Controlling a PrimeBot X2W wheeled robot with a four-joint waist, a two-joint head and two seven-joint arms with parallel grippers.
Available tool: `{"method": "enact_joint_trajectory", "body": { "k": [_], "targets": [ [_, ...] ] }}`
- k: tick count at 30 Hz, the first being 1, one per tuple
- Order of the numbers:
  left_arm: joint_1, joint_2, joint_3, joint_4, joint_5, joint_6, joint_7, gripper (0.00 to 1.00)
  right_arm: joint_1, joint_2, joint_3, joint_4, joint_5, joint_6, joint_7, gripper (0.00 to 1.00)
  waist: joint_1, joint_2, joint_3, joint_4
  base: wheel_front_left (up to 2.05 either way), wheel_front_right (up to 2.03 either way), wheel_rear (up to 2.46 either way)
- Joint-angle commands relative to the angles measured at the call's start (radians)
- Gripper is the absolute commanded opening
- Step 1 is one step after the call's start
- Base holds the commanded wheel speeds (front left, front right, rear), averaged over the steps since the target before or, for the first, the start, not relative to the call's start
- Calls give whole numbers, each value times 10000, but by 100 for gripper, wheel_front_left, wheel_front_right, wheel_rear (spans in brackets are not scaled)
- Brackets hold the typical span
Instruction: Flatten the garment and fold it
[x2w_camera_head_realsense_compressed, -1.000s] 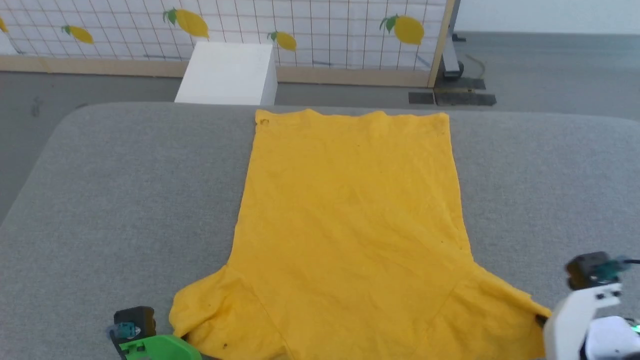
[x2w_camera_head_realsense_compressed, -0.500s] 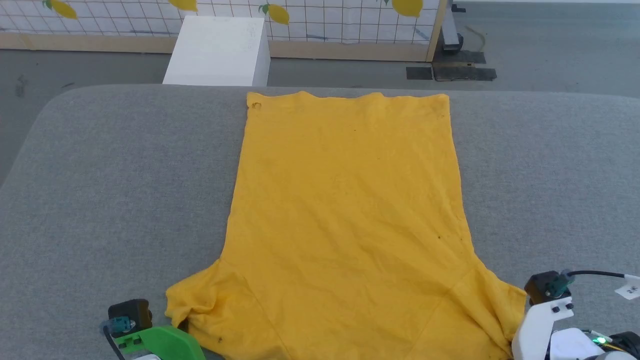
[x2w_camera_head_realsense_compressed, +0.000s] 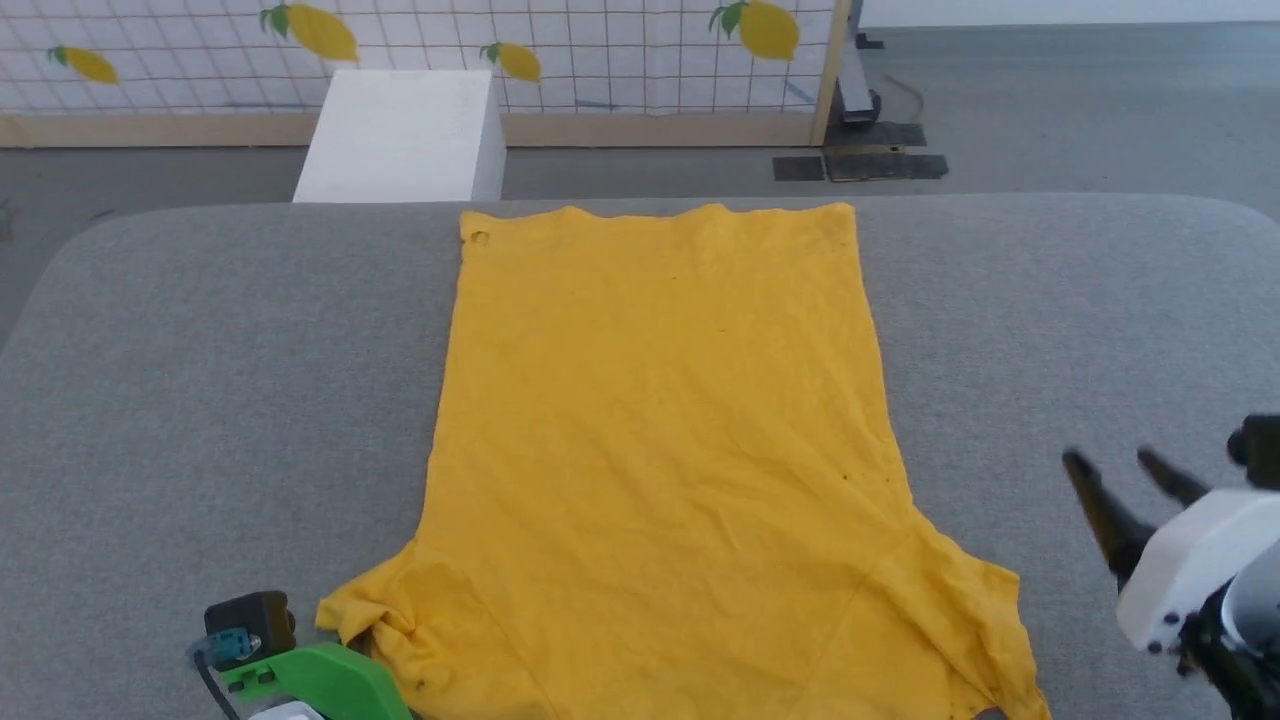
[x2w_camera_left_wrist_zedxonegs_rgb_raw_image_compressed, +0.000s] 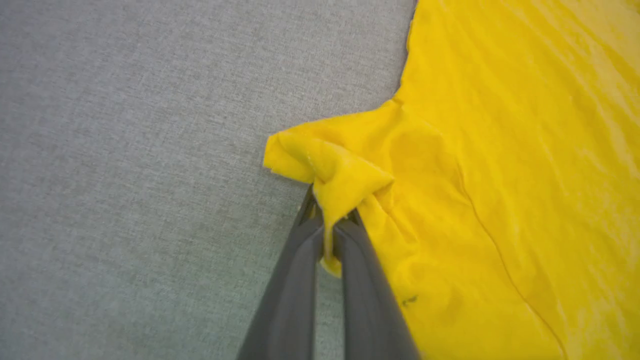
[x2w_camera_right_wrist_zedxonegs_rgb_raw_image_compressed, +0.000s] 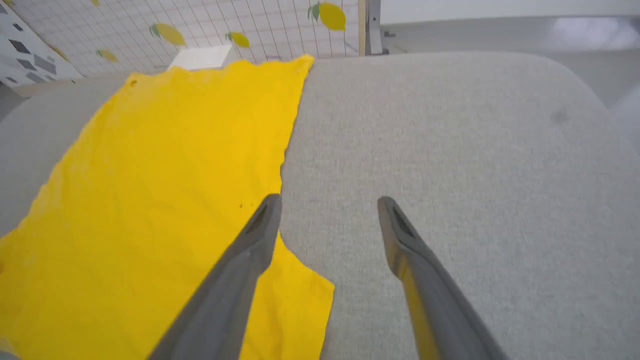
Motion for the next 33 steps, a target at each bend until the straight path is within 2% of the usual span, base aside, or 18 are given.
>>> {"method": "enact_joint_trajectory", "body": {
  "k": [1,4,10,15,18,22,26,27,28,33],
  "targets": [
    [19,1,36,-82,-21,79,-97,0,-321,164,-17,-125,-14,-11,-506,100,1,0,-2,-65,0,0,0],
    [3,0,51,-224,-8,145,-129,0,-876,523,-85,-47,162,-11,-1797,100,1,0,116,-60,0,0,0],
    [-262,-17,25,-724,61,253,-156,0,-2416,825,-143,1126,134,-11,-3279,100,1,0,879,225,0,0,0],
    [-681,-204,-71,-1285,154,317,-388,0,-4547,581,-243,2596,-553,-11,-3725,100,1,0,2027,707,0,0,0],
    [-873,-373,-197,-1563,202,336,-534,0,-6057,349,-360,3545,-974,-11,-3565,100,1,0,2837,1135,0,0,0],
    [-1028,-573,-323,-1956,261,379,-747,0,-7958,-225,-117,4707,-1612,-11,-2783,100,1,0,3777,1703,0,0,0],
    [-1120,-700,-456,-2429,339,422,-873,0,-9737,-862,296,5812,-2328,-11,-1261,100,1,0,4605,2204,0,0,0],
    [-1140,-727,-500,-2558,361,432,-884,0,-10169,-1136,549,6061,-2641,-11,-702,100,1,0,4841,2350,0,0,0],
    [-1214,-804,-617,-2852,429,446,-957,0,-11205,-1576,931,6631,-3021,-11,731,100,1,0,5350,2695,0,0,0],
    [-1273,-943,-867,-3100,487,434,-1006,0,-12481,-1961,1533,7148,-3087,-11,2836,100,1,0,6038,3078,0,0,0]
  ]
}}
